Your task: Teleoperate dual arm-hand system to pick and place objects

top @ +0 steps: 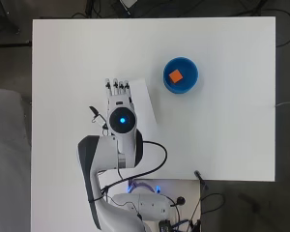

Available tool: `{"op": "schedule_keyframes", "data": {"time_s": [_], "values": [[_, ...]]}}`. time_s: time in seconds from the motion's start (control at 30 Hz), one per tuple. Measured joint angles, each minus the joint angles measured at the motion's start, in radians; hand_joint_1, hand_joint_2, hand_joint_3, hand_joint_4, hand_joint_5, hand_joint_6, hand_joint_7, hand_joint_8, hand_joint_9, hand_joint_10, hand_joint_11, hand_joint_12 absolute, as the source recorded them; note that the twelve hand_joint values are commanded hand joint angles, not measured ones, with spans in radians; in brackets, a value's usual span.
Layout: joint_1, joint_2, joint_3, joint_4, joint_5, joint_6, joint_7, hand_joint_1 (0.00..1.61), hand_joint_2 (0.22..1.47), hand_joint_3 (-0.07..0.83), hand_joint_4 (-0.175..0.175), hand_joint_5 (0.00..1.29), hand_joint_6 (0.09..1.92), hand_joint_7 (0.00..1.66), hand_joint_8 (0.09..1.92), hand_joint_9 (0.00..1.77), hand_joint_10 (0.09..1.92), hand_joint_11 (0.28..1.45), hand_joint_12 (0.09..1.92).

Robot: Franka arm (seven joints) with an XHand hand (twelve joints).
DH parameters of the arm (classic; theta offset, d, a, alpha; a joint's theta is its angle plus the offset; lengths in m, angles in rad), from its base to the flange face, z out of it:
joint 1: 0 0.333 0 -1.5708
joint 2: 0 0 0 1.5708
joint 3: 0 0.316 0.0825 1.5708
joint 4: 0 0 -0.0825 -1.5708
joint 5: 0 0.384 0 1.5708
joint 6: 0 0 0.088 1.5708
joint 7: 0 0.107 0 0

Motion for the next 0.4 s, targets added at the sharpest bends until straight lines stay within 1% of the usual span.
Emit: {"op": "schedule_keyframes", "data": {"time_s": [0.13,0.4], "values": [[0.007,-0.027,0.027,-0.027,0.027,-0.007,0.041,0.25,0.98,0.005,0.025,0.29,0.09,0.38,0.09,0.51,0.09,0.45,0.09],[0.009,0.011,0.037,-0.003,0.027,-0.005,0.065,0.26,1.0,0.008,0.033,0.31,0.09,0.37,0.09,0.49,0.09,0.44,0.09]]}}
